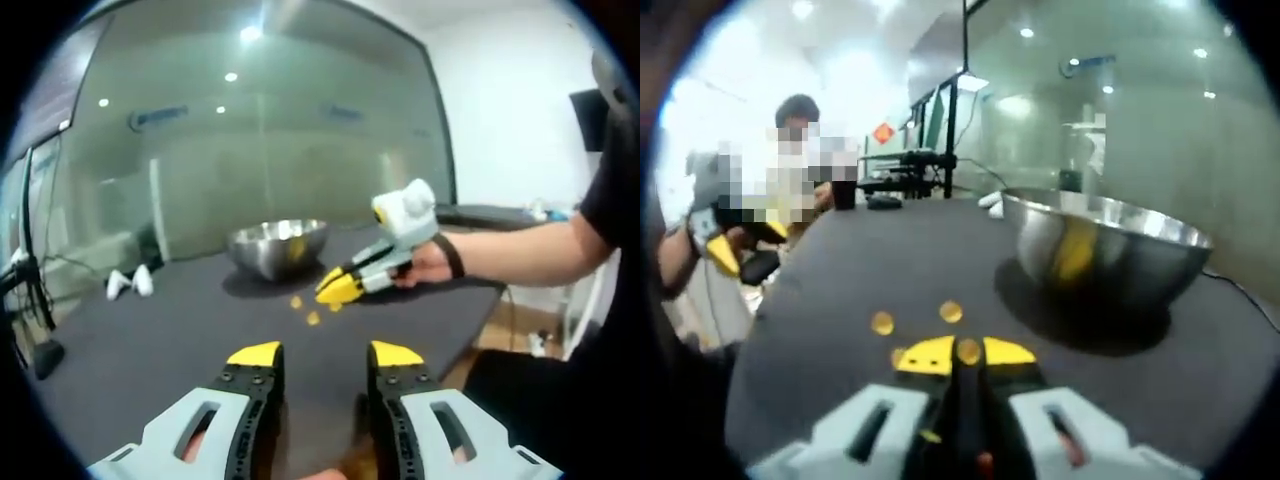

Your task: Pick up the QQ candy scattered on the table and place it into the stainless steel bowl on the table

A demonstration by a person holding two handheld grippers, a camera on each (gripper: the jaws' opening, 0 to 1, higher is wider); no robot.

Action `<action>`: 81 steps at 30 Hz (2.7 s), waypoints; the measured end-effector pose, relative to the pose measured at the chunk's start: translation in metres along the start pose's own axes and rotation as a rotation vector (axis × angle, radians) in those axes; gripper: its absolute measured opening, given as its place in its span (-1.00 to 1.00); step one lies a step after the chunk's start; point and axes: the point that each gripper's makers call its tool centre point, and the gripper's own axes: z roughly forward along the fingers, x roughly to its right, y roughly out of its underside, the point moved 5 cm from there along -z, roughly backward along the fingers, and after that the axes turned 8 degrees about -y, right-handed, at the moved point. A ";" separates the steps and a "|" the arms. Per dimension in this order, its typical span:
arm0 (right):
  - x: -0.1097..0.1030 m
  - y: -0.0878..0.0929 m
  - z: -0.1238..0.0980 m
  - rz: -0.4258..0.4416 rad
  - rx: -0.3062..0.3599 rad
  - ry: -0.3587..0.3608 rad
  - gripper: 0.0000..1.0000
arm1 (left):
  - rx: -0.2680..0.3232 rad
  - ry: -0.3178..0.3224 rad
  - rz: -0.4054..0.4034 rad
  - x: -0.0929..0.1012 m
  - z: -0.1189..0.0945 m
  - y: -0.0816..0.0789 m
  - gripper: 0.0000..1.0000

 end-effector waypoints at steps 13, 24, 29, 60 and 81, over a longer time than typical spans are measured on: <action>0.005 -0.047 -0.028 -0.037 0.127 0.056 -0.81 | 0.002 -0.002 0.003 -0.001 -0.003 -0.002 -0.30; 0.049 -0.095 -0.045 -0.089 0.232 0.288 -0.81 | 0.011 0.007 0.004 0.002 -0.002 -0.004 -0.30; 0.083 -0.097 -0.038 -0.017 0.223 0.365 -0.81 | 0.009 0.004 0.007 0.002 -0.003 -0.005 -0.30; 0.074 -0.078 -0.057 0.038 0.218 0.359 -0.58 | -0.002 0.004 0.003 0.003 -0.003 -0.002 -0.30; 0.005 0.003 -0.097 0.080 0.178 0.174 -0.58 | -0.005 0.005 0.015 0.003 -0.003 0.002 -0.30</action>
